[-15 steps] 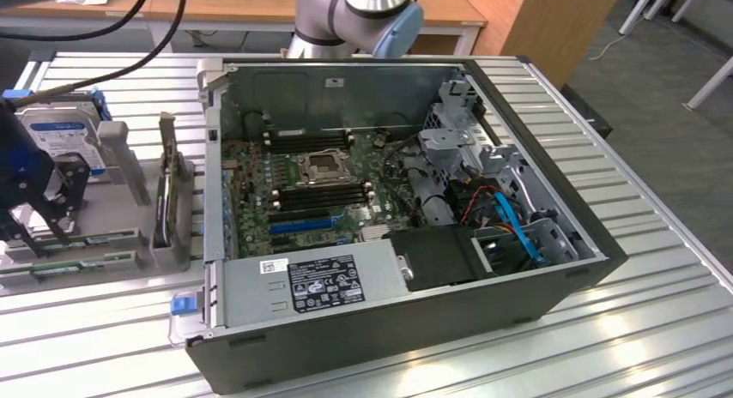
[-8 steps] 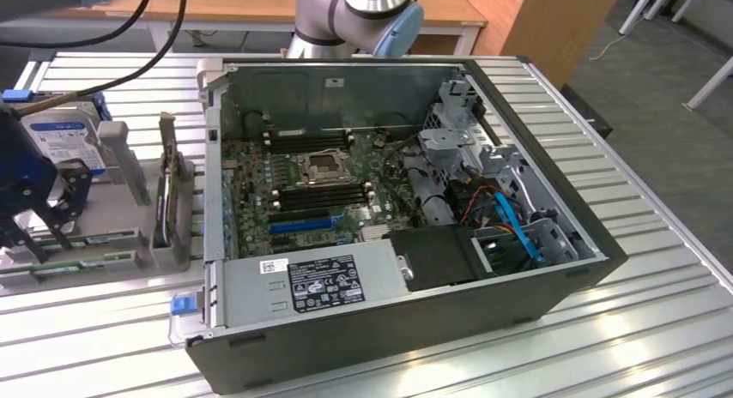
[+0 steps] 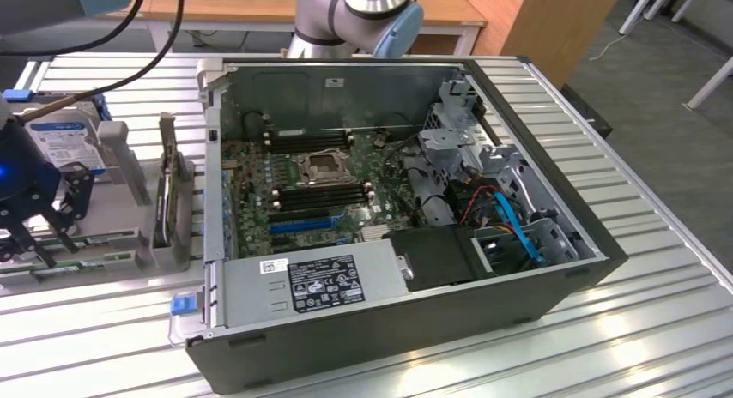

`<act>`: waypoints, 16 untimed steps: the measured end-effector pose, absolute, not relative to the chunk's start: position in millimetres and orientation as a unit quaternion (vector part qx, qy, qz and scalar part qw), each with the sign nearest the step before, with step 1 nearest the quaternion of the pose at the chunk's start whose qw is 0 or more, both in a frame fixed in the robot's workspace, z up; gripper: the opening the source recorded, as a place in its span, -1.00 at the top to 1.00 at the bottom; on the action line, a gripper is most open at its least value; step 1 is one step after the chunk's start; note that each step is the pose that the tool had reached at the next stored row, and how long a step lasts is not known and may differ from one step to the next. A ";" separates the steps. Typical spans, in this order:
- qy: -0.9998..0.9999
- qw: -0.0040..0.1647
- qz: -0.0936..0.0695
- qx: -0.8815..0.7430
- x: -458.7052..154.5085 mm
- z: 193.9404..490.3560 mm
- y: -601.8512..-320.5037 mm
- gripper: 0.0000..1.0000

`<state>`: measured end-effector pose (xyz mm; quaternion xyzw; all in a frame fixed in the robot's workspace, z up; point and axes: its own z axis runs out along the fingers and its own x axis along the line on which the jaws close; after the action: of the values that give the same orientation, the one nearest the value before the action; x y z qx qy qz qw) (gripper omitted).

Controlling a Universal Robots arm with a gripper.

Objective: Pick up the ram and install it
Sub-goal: 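Pick up the ram and move it above insertion slot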

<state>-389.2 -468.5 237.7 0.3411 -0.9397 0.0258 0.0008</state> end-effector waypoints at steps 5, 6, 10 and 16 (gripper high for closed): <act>-0.937 0.000 0.026 0.349 -389.5 239.1 -468.2 0.40; -0.934 0.000 0.026 0.358 -389.5 239.1 -468.3 0.40; -0.920 -0.001 0.026 0.392 -389.4 239.1 -468.3 0.40; -0.897 -0.003 0.026 0.441 -389.5 239.1 -468.3 0.40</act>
<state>-389.5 -468.3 239.1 0.4415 -0.8969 0.0258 -0.0026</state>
